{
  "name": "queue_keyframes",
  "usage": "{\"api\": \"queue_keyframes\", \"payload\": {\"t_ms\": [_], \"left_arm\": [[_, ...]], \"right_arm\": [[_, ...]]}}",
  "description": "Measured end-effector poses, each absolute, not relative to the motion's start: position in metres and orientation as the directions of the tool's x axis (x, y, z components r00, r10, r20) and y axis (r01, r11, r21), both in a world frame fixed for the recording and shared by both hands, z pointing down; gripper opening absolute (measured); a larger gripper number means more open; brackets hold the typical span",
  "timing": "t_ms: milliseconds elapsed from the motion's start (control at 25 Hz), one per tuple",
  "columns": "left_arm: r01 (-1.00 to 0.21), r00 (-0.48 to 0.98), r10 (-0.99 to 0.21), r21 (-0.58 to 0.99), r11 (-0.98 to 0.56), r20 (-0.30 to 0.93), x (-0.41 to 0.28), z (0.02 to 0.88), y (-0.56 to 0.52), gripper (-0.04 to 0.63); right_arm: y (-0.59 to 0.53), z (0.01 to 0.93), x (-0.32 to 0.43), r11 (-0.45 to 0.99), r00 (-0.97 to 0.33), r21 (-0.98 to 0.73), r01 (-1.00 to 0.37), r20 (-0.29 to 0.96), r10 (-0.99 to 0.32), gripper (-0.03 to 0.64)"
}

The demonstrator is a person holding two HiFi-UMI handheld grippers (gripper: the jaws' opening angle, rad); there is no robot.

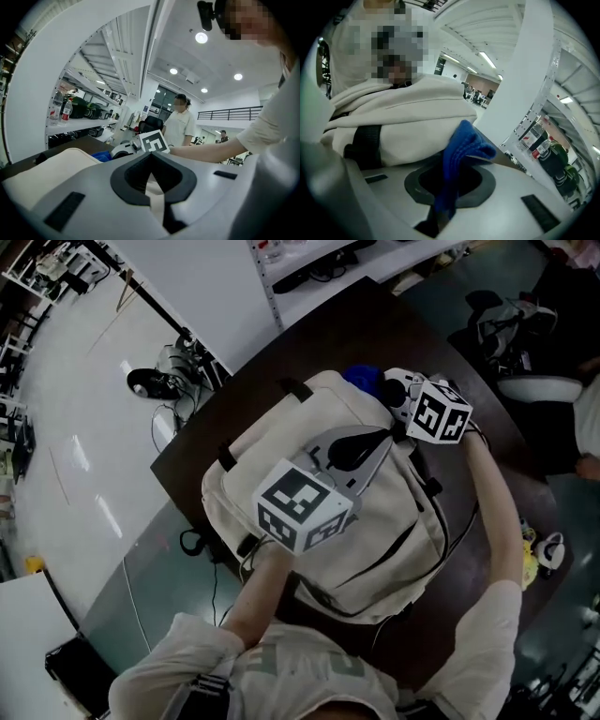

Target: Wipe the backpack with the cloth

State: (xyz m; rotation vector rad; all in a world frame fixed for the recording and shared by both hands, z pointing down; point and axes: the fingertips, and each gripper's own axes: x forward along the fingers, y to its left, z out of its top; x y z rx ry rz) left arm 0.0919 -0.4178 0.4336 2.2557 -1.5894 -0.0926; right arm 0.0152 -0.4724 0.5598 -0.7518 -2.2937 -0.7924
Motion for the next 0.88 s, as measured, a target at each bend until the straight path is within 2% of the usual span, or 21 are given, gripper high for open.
{"api": "queue_keyframes", "payload": {"t_ms": [440,880], "left_arm": [[-0.906,0.352,-0.916,0.318,-0.281,0.194,0.093,0.44,-0.419,0.003],[-0.908,0.347,-0.916,0.316,-0.274,0.203,0.092,0.441,-0.419,0.003]], "right_arm": [[-0.456,0.575,0.064,0.618,-0.582,0.297,0.728,0.744,0.327,0.037],[-0.434,0.583,0.139,0.708,-0.599,0.244,0.663,0.74,0.307,0.037]]}}
